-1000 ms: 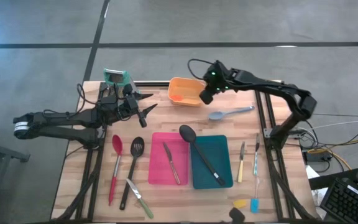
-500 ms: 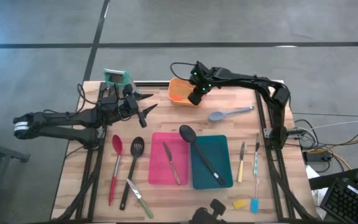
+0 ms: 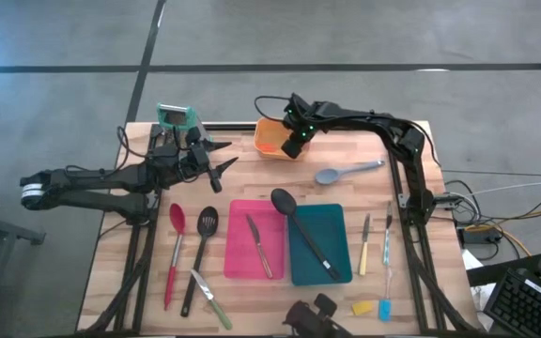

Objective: Pick & Place Kitchen Items
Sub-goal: Put the pink spatula into the yellow bin

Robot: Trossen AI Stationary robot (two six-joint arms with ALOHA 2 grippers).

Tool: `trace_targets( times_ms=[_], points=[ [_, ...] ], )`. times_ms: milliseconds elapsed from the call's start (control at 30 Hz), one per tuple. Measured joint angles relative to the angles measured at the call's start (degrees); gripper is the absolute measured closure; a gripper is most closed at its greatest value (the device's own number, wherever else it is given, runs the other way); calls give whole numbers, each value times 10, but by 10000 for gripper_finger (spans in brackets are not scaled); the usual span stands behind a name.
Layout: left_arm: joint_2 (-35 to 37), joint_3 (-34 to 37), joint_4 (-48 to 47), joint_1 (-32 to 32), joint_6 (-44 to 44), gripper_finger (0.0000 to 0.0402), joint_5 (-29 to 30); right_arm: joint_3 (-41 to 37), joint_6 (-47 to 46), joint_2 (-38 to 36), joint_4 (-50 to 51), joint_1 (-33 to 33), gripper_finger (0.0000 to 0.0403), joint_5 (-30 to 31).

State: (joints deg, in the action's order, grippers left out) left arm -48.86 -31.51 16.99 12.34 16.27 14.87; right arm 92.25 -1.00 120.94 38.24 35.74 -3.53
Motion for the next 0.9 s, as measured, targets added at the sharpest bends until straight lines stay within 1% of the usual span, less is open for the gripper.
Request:
trace_targets(
  times_ms=[267,533,600,733,900],
  points=[
    [0,0,0,0,0,183,0,-2,43,14,19,15,390,-1],
    [0,0,0,0,0,183,0,-4,61,11,14,17,388,1],
    [0,0,0,0,0,183,0,-3,55,9,14,17,378,1],
    [0,0,0,0,0,183,0,-2,57,7,14,16,337,-4],
    [0,0,0,0,0,183,0,-2,56,7,14,16,286,-45]
  ],
)
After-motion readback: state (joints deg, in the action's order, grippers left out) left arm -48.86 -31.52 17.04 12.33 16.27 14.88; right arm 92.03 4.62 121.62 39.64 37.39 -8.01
